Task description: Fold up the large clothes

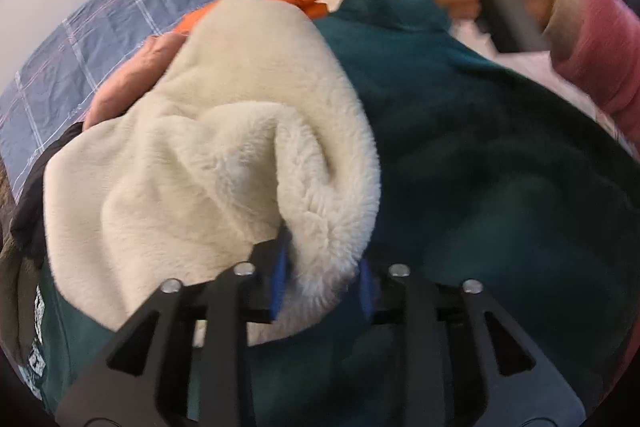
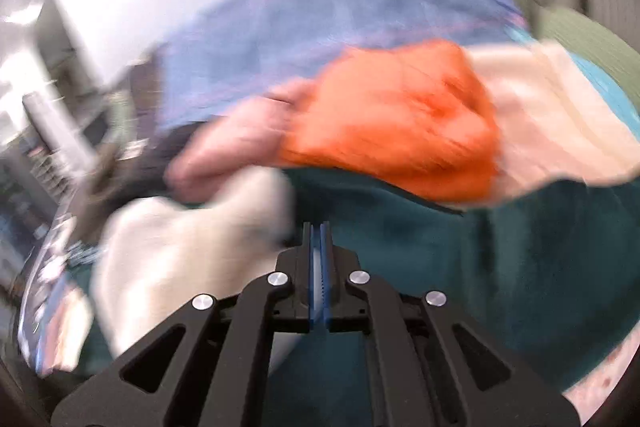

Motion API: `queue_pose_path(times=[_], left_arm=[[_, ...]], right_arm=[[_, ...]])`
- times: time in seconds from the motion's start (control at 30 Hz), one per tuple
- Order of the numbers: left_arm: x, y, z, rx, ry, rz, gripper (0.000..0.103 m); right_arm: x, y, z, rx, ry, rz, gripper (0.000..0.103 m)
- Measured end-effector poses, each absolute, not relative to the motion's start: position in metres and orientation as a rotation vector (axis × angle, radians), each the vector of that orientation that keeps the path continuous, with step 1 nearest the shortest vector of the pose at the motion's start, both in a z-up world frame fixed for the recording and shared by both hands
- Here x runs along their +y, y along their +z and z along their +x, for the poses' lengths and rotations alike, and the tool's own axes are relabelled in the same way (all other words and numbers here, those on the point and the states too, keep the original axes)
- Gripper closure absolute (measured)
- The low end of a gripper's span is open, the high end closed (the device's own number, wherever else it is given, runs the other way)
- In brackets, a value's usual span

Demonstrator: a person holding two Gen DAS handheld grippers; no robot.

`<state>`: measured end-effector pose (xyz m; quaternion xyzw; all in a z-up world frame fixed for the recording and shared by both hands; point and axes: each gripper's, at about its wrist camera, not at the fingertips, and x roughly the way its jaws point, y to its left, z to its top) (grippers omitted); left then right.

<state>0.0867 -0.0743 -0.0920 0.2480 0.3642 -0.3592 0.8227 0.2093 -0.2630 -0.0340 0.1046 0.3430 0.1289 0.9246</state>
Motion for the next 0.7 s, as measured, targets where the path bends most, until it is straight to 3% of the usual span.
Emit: queue_pose_path(times=[0.07,0.17,0.3,0.43,0.47,0.5,0.53,0.57,0.63,0.7], left_arm=[[-0.077,-0.091,0.085,0.772,-0.768,0.541,0.056],[-0.07,-0.083,0.078,0.752,-0.753,0.567,0.055],[-0.038,-0.067,0.081,0.755,-0.662,0.529,0.063],[0.004,-0.047,0.113,0.748,-0.5,0.402,0.069],[0.018,-0.039,0.129,0.737,-0.458,0.329,0.062],[0.026,-0.035,0.138,0.733,-0.438,0.286,0.045],[0.042,-0.028,0.158,0.723,-0.398,0.205,0.037],[0.048,-0.026,0.169,0.717,-0.377,0.178,0.033],[0.062,-0.026,0.208,0.739,-0.333,0.112,0.032],[0.064,-0.032,0.239,0.788,-0.325,0.054,0.029]], right_arm=[[-0.24,-0.03,0.197,0.715,0.392,0.153,0.098],[-0.19,-0.057,0.187,0.818,0.425,0.01,0.095],[-0.18,-0.126,0.208,0.954,0.252,-0.138,0.097],[-0.204,-0.116,0.208,0.939,0.311,0.011,0.093],[-0.208,-0.104,0.209,0.926,0.332,0.058,0.084],[-0.216,-0.087,0.206,0.892,0.347,0.113,0.076],[-0.225,-0.072,0.206,0.852,0.346,0.151,0.062],[-0.23,-0.065,0.21,0.827,0.34,0.166,0.052],[-0.237,-0.053,0.224,0.788,0.263,0.158,0.04],[-0.237,-0.057,0.253,0.832,0.215,0.156,0.039]])
